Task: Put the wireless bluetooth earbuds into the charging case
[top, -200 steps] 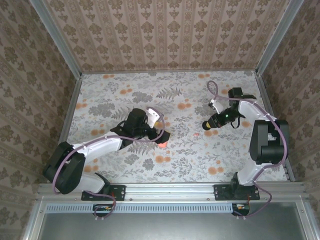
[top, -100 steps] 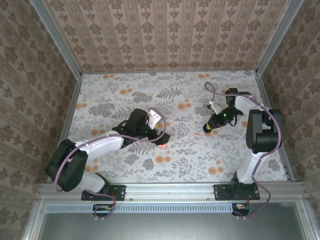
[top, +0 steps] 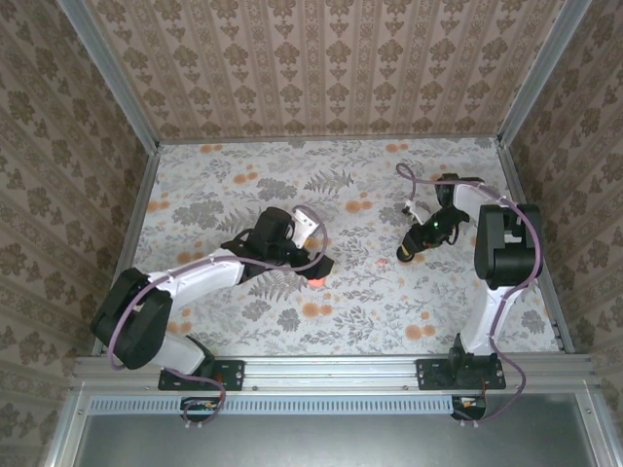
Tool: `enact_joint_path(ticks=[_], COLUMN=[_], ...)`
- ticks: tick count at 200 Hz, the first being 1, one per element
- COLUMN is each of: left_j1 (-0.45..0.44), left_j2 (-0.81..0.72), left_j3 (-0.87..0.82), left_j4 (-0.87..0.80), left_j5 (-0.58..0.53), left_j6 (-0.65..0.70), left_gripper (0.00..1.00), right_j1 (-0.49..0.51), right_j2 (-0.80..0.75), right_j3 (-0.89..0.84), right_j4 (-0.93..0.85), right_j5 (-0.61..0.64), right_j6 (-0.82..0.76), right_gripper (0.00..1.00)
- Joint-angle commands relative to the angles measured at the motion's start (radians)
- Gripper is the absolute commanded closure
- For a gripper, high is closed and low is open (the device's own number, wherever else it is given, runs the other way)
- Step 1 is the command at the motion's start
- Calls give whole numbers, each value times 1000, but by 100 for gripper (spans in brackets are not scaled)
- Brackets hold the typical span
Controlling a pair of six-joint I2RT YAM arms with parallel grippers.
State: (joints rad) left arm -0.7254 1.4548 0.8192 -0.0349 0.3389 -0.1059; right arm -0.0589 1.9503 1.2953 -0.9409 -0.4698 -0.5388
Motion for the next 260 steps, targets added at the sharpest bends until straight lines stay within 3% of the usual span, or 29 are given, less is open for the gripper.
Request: enact_joint_path(ticks=[1,41,70,98,111,129,134,142,154,172,210,260], left_j1=[-4,-25,-54,-88,-96,-103,-104,-108,-123,-154,-185,-199], left_j2=[30,84,55,8,-3,10,18,35,55,91,237,444], left_j3=[70,191,254,315,337,376,389,402,414,445,586,759], left_j4=[-148,-345,-464,-591,-636,-727,-763,-805,-847,-912,-1070,-1201], left_j5=[-4,89,56,-53,-85,-136,-150,-152,-156,-186,-251,-297], left_j6=[-36,-111,-193,-266,-321,-434,-464,-494,-518,-536,-539,-486], left_gripper=[0,1,4,9,20,55,59,56,43,37,34,35], right_j1=[-4,-4,-4,-2,7,36,53,71,102,145,247,292], right_j2=[-2,-59,-170,-323,-395,-490,-527,-551,-636,-706,-822,-949], right_j3=[11,12,-15,-91,-153,-254,-283,-323,-382,-451,-553,-670], right_j4=[18,52,101,225,309,428,475,517,567,631,700,757], right_j5=[40,68,73,35,-12,-73,-76,-84,-80,-69,-30,8], right_j6=[26,70,110,255,349,446,480,508,546,596,676,761], right_gripper=[57,48,45,42,40,40,40,40,40,40,40,39])
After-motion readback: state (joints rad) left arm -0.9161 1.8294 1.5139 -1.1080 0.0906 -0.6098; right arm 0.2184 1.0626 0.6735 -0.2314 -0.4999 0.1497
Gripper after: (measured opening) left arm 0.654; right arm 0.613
